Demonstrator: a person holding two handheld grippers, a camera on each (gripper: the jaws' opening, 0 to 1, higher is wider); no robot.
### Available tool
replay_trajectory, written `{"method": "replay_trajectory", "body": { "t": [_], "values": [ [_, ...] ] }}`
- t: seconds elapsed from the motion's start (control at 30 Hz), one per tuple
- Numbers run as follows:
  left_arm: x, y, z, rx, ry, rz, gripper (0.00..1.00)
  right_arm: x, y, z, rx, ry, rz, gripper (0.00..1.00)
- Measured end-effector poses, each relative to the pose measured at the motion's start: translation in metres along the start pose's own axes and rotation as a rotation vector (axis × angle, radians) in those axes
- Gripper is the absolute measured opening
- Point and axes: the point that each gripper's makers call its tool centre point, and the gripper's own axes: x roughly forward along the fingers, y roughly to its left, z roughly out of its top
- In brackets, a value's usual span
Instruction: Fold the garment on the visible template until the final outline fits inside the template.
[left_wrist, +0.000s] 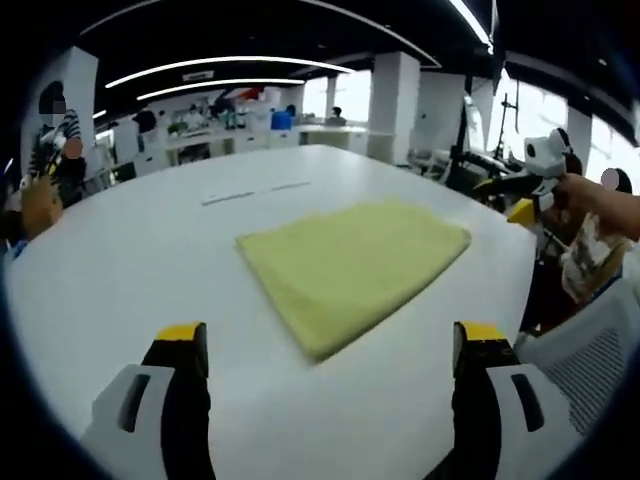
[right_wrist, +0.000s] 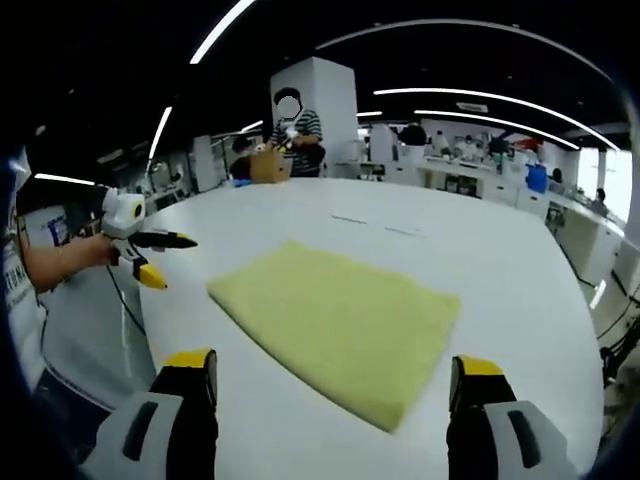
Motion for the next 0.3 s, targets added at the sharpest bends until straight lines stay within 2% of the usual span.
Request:
{"method": "replay_trajectory", "body": {
  "t": [0.3],
  "values": [
    [-0.0021,0.0018,0.0063,0.014,-0.003,0.011,0.98,0.0005,0.0035,-0.0057,-0.001,0.022,0.009,0.93]
  ]
}}
